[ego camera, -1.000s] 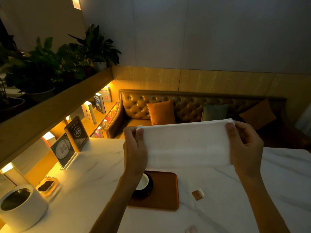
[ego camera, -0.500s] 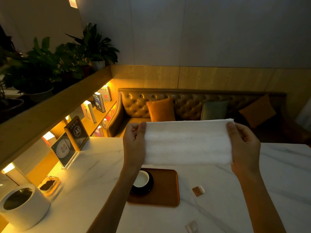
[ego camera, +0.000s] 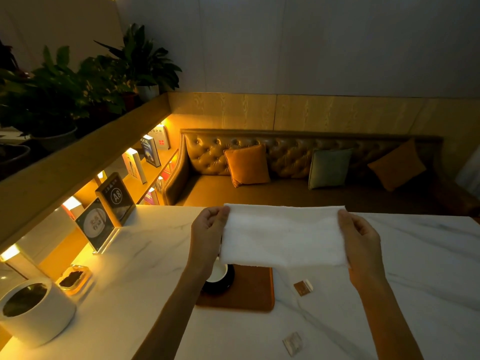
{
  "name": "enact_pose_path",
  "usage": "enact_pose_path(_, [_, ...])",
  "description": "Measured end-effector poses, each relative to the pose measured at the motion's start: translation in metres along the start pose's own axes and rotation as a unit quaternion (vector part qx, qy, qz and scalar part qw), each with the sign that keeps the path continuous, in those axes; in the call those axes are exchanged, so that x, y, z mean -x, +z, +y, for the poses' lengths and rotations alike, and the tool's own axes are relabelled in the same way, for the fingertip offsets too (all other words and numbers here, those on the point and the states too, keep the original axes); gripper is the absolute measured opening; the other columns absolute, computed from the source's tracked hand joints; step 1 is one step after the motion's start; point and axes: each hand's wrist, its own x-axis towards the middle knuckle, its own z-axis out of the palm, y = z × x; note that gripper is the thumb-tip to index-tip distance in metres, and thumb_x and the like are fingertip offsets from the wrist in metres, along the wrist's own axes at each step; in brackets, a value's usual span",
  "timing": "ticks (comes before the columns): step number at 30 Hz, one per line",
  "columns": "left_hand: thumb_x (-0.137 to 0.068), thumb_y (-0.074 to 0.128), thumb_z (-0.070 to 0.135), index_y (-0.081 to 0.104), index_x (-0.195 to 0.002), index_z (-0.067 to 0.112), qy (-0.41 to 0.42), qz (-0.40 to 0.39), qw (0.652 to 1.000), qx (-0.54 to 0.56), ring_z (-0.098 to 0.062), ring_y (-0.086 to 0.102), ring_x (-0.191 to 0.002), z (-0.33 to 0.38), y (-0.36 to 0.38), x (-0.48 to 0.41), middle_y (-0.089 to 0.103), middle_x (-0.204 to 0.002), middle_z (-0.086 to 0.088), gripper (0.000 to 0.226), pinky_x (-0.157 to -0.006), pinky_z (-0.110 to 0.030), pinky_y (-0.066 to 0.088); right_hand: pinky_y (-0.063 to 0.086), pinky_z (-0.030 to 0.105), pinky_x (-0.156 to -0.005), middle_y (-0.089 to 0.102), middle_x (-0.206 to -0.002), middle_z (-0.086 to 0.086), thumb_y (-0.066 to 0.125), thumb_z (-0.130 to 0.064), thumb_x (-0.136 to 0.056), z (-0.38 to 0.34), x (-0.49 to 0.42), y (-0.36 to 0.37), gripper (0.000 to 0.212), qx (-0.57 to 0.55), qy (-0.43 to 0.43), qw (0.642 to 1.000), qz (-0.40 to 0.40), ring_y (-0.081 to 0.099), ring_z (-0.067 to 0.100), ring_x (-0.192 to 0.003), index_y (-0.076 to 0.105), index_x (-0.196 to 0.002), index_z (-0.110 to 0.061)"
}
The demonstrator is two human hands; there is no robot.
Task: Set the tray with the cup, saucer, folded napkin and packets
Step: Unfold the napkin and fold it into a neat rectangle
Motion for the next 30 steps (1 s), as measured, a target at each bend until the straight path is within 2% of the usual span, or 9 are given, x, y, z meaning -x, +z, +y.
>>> enact_pose_path(2, [-0.097, 0.053, 0.035, 0.06, -0.105, 0.021, -0.007, -0.006, 1.0, -0.011, -0.014, 0.065, -0.095, -0.005, 0.001, 0.003, 0.066, -0.104, 0.002, 0.018, -0.077, -0.032, 0.056, 0.053, 0.034, -0.069, 0.062, -0.097, -0.005, 0.051, -0.044, -0.092, 0.008, 0.003, 0.003, 0.022, 0.009, 0.011, 1.0, -0.009, 0.06, 0.021, -0.092, 0.06, -0.103, -0.028])
enact_pose_path(4, [-0.097, 0.055, 0.033, 0.057, -0.098, 0.026, -0.002, -0.005, 1.0, -0.024, -0.01, 0.063, -0.095, -0.009, 0.004, 0.008, 0.064, -0.102, 0.004, 0.008, -0.077, -0.031, 0.056, 0.055, 0.04, -0.075, 0.064, -0.101, -0.001, 0.053, -0.044, -0.091, 0.015, 0.008, 0.008, 0.024, 0.009, 0.017, 0.999, -0.028, 0.061, 0.022, -0.094, 0.061, -0.104, -0.026])
enact_pose_path(6, [-0.096, 0.057, 0.032, 0.055, -0.091, 0.032, 0.015, -0.006, 0.999, -0.047, 0.0, 0.06, -0.09, -0.012, 0.01, 0.016, 0.062, -0.097, 0.011, 0.005, -0.076, -0.023, 0.052, 0.056, 0.039, -0.073, 0.064, -0.102, -0.001, 0.055, -0.045, -0.089, 0.019, 0.017, 0.016, 0.025, 0.01, 0.011, 0.999, -0.052, 0.062, 0.022, -0.094, 0.061, -0.104, -0.026])
enact_pose_path(9, [-0.095, 0.06, 0.029, 0.055, -0.091, 0.031, 0.051, -0.03, 0.995, -0.074, 0.009, 0.057, -0.085, -0.014, 0.021, 0.03, 0.061, -0.092, 0.013, 0.006, -0.067, -0.012, 0.049, 0.054, 0.025, -0.059, 0.064, -0.102, -0.002, 0.057, -0.046, -0.086, 0.019, 0.038, 0.032, 0.03, -0.006, 0.002, 0.996, -0.092, 0.063, 0.019, -0.091, 0.059, -0.107, -0.024])
enact_pose_path(12, [-0.094, 0.062, 0.028, 0.055, -0.089, 0.036, 0.075, -0.043, 0.994, -0.073, 0.009, 0.059, -0.085, -0.016, 0.034, 0.046, 0.063, -0.087, 0.014, 0.012, -0.068, -0.004, 0.049, 0.059, 0.028, -0.064, 0.066, -0.101, -0.002, 0.059, -0.05, -0.079, 0.016, 0.058, 0.052, 0.04, -0.028, -0.012, 0.993, -0.111, 0.067, 0.015, -0.09, 0.06, -0.107, -0.022])
enact_pose_path(14, [-0.093, 0.063, 0.029, 0.058, -0.089, 0.037, 0.07, -0.048, 0.995, -0.053, 0.006, 0.064, -0.086, -0.019, 0.042, 0.056, 0.067, -0.087, 0.014, 0.011, -0.068, -0.005, 0.051, 0.061, 0.031, -0.07, 0.068, -0.099, -0.003, 0.059, -0.05, -0.075, 0.015, 0.07, 0.064, 0.043, -0.042, -0.014, 0.993, -0.108, 0.068, 0.015, -0.09, 0.061, -0.107, -0.022])
enact_pose_path(18, [-0.093, 0.064, 0.027, 0.062, -0.09, 0.036, 0.061, -0.04, 0.997, -0.023, 0.001, 0.068, -0.083, -0.024, 0.048, 0.067, 0.07, -0.089, 0.018, 0.009, -0.067, -0.012, 0.056, 0.059, 0.023, -0.07, 0.07, -0.098, -0.006, 0.057, -0.054, -0.073, 0.019, 0.085, 0.074, 0.047, -0.033, -0.028, 0.995, -0.09, 0.067, 0.013, -0.09, 0.063, -0.107, -0.023])
enact_pose_path(24, [-0.092, 0.065, 0.021, 0.063, -0.09, 0.037, 0.045, -0.009, 0.999, -0.022, 0.006, 0.066, -0.086, -0.025, 0.038, 0.074, 0.07, -0.089, 0.026, 0.016, -0.065, -0.003, 0.05, 0.053, 0.008, -0.06, 0.068, -0.092, -0.02, 0.057, -0.055, -0.072, 0.021, 0.096, 0.075, 0.028, -0.003, -0.053, 0.995, -0.081, 0.067, 0.005, -0.085, 0.061, -0.095, -0.039])
enact_pose_path(30, [-0.09, 0.067, 0.021, 0.064, -0.088, 0.038, 0.043, 0.014, 0.999, -0.015, 0.007, 0.066, -0.088, -0.02, 0.035, 0.078, 0.069, -0.086, 0.03, 0.017, -0.067, -0.003, 0.05, 0.048, 0.003, -0.055, 0.064, -0.089, -0.027, 0.057, -0.054, -0.076, 0.022, 0.106, 0.08, 0.018, 0.034, -0.072, 0.995, -0.054, 0.065, 0.001, -0.082, 0.059, -0.09, -0.043])
